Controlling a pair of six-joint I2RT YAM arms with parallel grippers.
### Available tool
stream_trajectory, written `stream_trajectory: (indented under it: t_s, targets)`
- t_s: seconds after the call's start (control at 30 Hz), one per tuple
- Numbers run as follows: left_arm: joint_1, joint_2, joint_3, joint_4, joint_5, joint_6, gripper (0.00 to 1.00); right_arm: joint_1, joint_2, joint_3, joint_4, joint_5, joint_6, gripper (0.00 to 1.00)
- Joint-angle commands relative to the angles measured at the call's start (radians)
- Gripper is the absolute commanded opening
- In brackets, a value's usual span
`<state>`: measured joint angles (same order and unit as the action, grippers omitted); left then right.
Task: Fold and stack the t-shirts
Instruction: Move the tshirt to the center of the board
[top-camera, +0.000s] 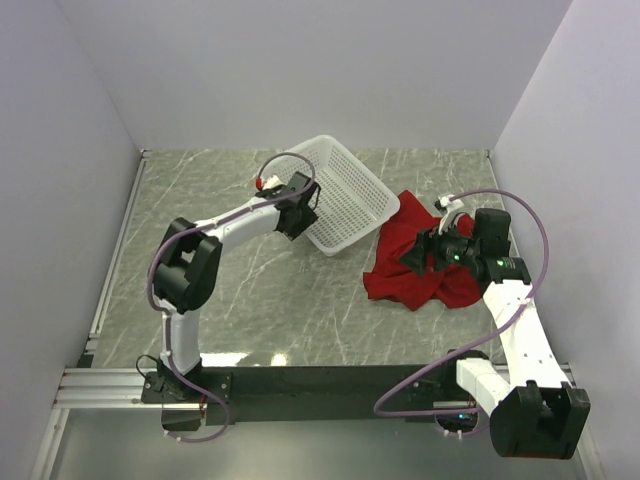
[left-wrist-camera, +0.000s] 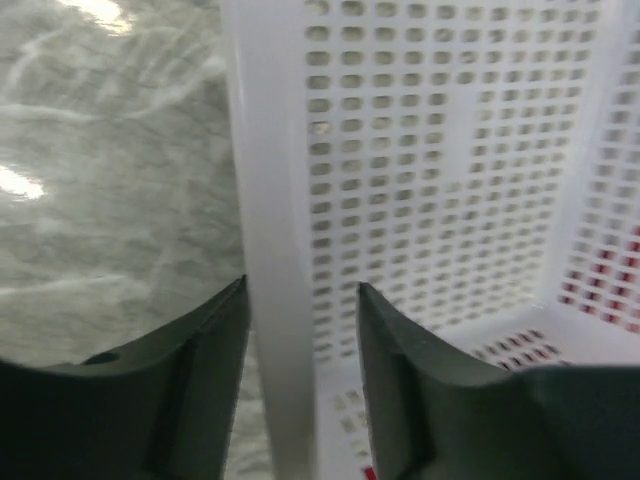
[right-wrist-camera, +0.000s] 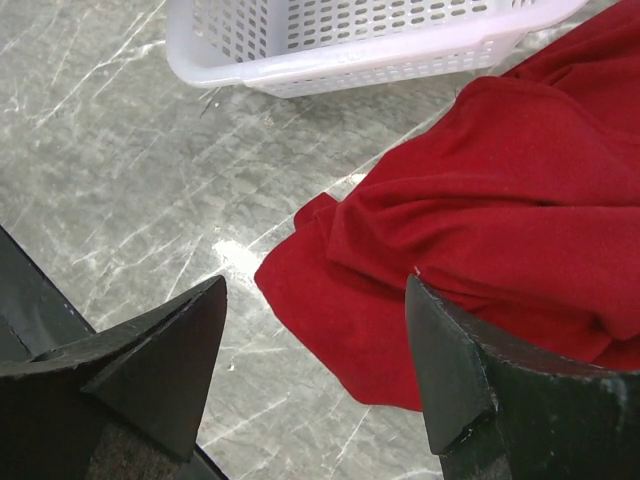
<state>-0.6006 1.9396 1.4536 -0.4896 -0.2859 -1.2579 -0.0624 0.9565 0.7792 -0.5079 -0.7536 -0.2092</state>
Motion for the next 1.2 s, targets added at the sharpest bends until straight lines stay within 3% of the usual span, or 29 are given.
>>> stream_trajectory:
  t_s: [0.0,0.03,0.13,0.23,0.37,0.53,0.73,0.93,1.0,1.1,1.17]
  targets:
    - [-0.011,0.019,0.088,-0.198,-0.128,-0.069,0.49,-0.007,-0.009,0.000,0.045,-0.016,0.005,0.78]
    - [-0.013,0.019,0.090,-0.196,-0.139,-0.058,0.32,-0.007,-0.007,0.000,0.046,-0.016,0.007,0.78]
    - [0.001,0.010,0.096,-0.216,-0.191,-0.011,0.14,-0.008,0.002,0.005,0.049,-0.018,0.010,0.78]
    - [0.044,-0.019,0.067,-0.213,-0.225,0.069,0.08,-0.011,0.011,0.012,0.046,-0.018,0.008,0.78]
    - [0.198,-0.099,-0.069,-0.187,-0.204,0.100,0.03,-0.013,0.019,0.014,0.046,-0.024,0.008,0.78]
    - [0.387,-0.217,-0.190,-0.181,-0.171,-0.050,0.01,-0.017,0.036,0.014,0.060,-0.035,0.016,0.78]
    - [0.490,-0.147,-0.132,-0.158,-0.098,-0.167,0.01,-0.019,0.053,0.017,0.066,-0.039,0.018,0.78]
    - [0.545,0.008,0.036,-0.155,-0.029,-0.233,0.04,-0.019,0.048,0.015,0.057,-0.035,-0.001,0.78]
    - [0.556,0.057,0.109,-0.178,-0.024,-0.239,0.10,-0.020,0.047,0.015,0.054,-0.032,-0.004,0.78]
    - [0.567,0.081,0.157,-0.169,0.010,-0.226,0.28,-0.020,0.045,0.020,0.046,-0.027,-0.015,0.78]
    - [0.567,0.073,0.151,-0.155,0.022,-0.212,0.45,-0.022,0.047,0.022,0.042,-0.023,-0.022,0.78]
